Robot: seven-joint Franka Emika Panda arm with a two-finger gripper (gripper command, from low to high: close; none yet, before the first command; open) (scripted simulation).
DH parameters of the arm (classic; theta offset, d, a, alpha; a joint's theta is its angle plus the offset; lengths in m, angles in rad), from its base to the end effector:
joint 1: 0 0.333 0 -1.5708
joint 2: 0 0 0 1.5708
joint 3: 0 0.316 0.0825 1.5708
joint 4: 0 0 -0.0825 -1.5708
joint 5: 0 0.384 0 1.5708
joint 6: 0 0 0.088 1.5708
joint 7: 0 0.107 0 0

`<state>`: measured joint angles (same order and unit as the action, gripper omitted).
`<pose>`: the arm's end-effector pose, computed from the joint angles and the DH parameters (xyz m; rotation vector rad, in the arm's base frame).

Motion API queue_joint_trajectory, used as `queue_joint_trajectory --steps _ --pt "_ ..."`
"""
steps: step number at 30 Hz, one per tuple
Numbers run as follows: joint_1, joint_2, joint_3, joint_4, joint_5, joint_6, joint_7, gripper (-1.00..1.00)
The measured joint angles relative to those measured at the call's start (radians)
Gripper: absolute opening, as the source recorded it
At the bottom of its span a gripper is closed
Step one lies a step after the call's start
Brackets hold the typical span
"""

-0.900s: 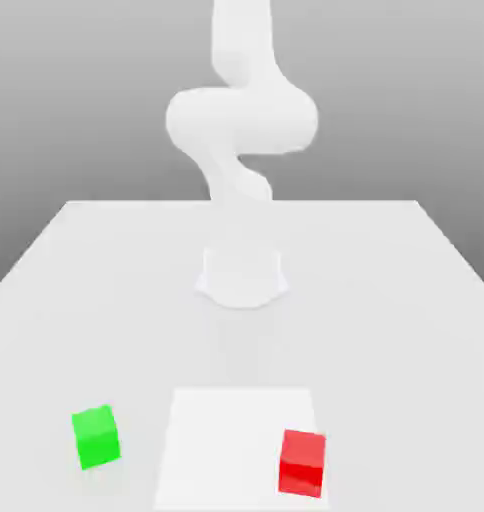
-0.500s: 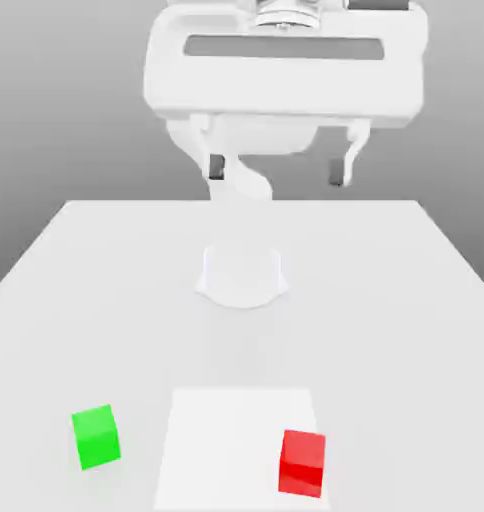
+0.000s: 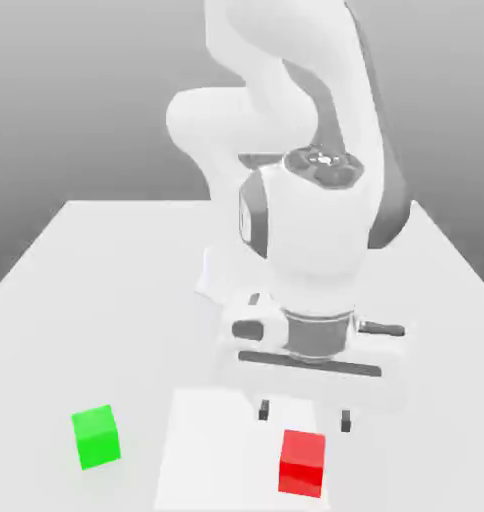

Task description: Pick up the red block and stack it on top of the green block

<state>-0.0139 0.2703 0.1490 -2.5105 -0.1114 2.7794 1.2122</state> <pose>0.4593 0.0711 0.1798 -2.7712 1.4752 -0.0042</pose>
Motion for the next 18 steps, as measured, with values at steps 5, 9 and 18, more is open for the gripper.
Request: queue_joint_trajectory --steps 5,9,18 --pt "0.027 0.093 -0.034 0.014 -0.033 0.077 0.026 -1.0" --pt "0.03 0.103 -0.037 0.015 -0.038 0.086 0.03 -1.0" --pt "-0.071 -0.126 -0.069 -0.033 0.066 -0.094 0.033 -1.0"
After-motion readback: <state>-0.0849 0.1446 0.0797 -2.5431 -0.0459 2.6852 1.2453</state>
